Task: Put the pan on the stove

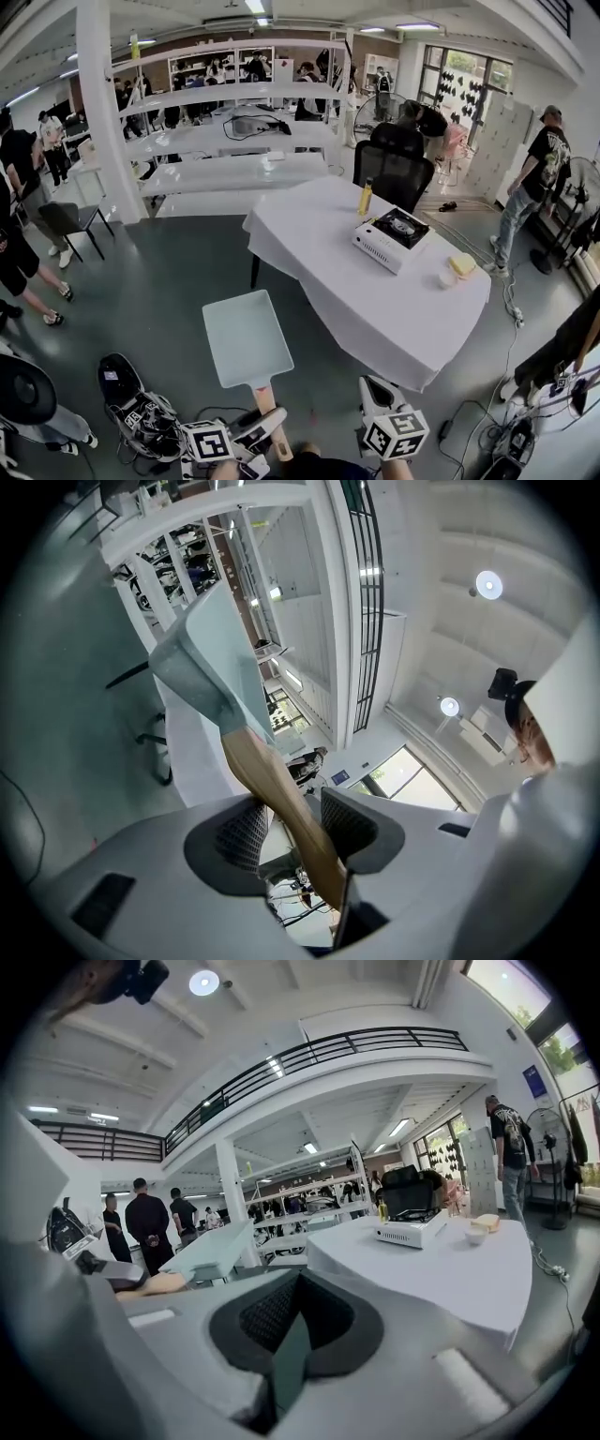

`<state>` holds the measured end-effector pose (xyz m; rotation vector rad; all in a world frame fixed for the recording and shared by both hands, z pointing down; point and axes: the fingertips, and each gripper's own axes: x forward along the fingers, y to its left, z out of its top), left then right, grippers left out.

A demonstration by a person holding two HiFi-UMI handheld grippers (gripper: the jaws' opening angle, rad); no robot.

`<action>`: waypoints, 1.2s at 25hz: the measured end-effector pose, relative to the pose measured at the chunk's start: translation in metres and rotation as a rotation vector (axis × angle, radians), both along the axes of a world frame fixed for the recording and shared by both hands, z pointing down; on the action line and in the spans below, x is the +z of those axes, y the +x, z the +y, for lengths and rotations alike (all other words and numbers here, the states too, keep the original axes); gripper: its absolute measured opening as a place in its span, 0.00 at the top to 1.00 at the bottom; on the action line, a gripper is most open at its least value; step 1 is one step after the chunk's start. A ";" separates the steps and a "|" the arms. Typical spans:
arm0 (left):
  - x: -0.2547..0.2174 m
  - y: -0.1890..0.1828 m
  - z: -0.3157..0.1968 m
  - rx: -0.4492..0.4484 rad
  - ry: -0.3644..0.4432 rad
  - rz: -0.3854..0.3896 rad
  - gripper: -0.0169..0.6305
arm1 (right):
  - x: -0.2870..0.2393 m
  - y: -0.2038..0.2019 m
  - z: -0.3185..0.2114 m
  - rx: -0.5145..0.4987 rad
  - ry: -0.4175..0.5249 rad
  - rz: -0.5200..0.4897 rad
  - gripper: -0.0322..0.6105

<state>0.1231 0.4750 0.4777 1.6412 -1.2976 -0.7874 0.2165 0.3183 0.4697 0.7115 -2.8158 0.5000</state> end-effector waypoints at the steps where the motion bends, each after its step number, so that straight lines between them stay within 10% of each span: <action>1: -0.002 -0.003 -0.010 -0.002 0.014 -0.008 0.69 | 0.000 -0.003 -0.009 -0.003 0.001 -0.001 0.95; 30: 0.018 -0.048 -0.122 -0.032 0.002 0.021 0.69 | 0.033 -0.050 -0.119 -0.027 -0.045 0.027 0.95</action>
